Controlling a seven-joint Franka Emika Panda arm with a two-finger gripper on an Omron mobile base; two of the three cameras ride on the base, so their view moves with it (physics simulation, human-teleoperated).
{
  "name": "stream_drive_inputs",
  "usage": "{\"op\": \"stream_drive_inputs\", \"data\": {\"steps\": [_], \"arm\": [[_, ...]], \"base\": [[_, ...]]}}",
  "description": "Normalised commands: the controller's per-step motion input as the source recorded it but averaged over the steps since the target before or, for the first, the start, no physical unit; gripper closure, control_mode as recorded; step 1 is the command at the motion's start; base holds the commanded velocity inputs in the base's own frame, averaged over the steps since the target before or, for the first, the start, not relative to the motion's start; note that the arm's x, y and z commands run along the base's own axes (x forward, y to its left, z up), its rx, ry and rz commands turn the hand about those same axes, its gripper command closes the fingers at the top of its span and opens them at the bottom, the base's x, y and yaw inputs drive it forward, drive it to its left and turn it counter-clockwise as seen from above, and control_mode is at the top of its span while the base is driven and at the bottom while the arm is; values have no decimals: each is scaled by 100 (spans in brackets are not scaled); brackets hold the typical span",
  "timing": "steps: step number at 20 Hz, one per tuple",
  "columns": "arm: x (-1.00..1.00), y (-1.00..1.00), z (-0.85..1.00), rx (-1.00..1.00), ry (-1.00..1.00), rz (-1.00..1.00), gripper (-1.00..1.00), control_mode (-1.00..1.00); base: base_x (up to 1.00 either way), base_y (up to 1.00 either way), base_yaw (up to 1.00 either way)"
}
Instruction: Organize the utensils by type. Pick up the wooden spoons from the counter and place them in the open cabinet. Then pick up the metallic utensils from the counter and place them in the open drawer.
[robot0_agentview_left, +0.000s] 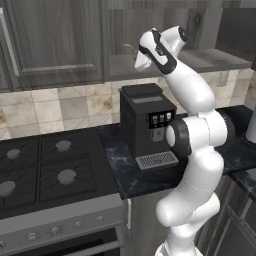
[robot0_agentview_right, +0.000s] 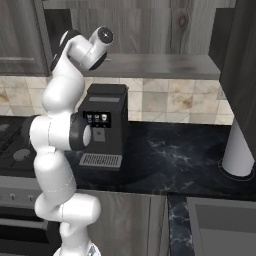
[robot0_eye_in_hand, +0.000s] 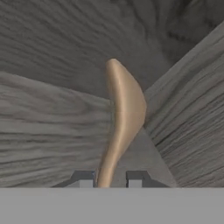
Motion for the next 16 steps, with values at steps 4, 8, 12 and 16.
{"op": "stream_drive_inputs", "data": {"steps": [4, 8, 12, 16], "arm": [[25, 1, -16, 0, 14, 0, -100, -100], [16, 0, -7, 0, 13, 0, -100, -100], [4, 0, 0, 0, 17, 0, -100, -100], [0, -1, 0, 0, 18, 0, -100, -100]], "base": [[0, 0, 0], [0, 0, 0], [0, 0, 0], [0, 0, 0]]}}
